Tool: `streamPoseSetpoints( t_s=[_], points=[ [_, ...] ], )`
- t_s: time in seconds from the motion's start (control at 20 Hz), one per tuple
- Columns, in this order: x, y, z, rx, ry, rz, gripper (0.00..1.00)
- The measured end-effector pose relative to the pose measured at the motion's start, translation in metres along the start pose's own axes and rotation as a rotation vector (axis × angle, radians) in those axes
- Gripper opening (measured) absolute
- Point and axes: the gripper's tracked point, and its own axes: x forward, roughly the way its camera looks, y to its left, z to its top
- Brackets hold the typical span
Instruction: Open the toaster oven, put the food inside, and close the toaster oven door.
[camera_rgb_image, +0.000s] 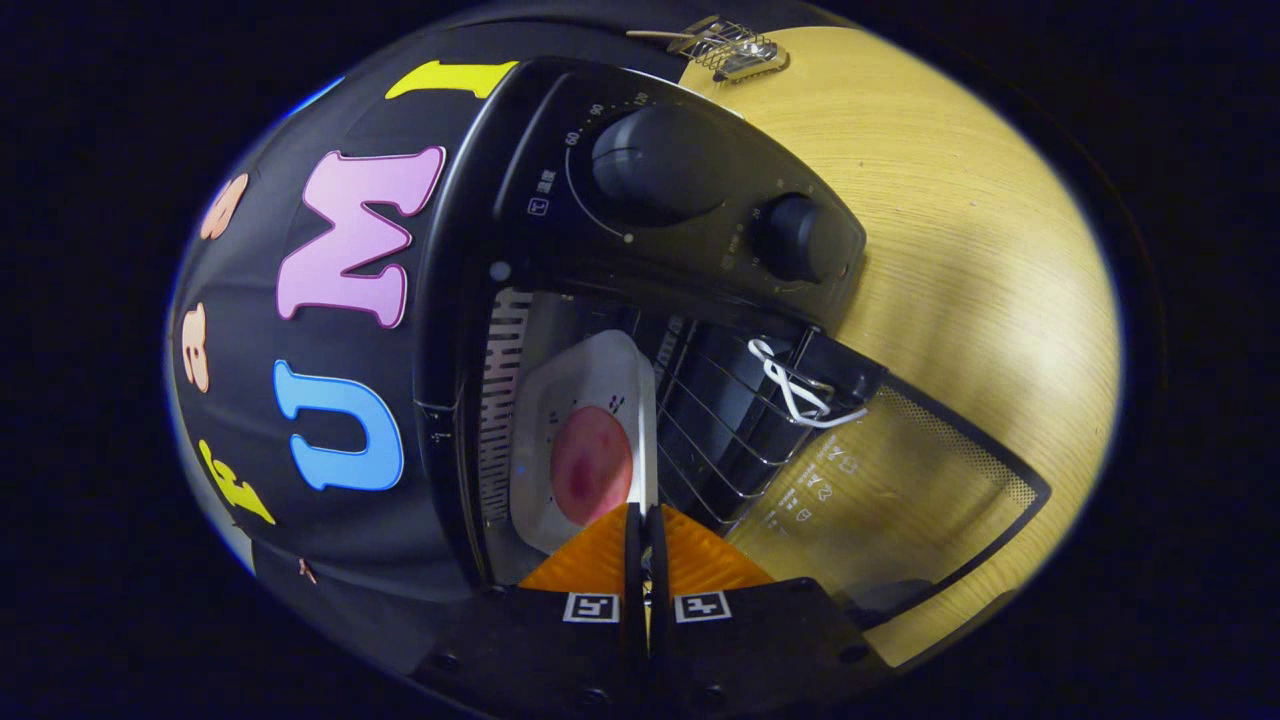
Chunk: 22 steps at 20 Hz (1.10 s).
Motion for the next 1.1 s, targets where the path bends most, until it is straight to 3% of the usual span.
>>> streamPoseSetpoints(
  t_s=[0.2, 0.35, 0.4, 0.45, 0.55, 0.8, 1.1],
  points=[
    [-0.01, 0.004, 0.001, -0.043, -0.029, 0.009, 0.15],
    [-0.02, 0.011, -0.011, -0.091, -0.018, 0.041, 0.32],
    [-0.027, 0.013, -0.019, -0.104, 0.007, 0.053, 0.43],
    [-0.033, 0.014, -0.029, -0.124, 0.032, 0.063, 0.65],
    [-0.047, 0.009, -0.039, -0.192, 0.05, 0.049, 0.99],
    [-0.086, 0.004, -0.046, -0.432, 0.003, 0.021, 0.98],
    [-0.118, 0.011, -0.065, -0.865, -0.017, 0.037, 0.98]
  ],
)
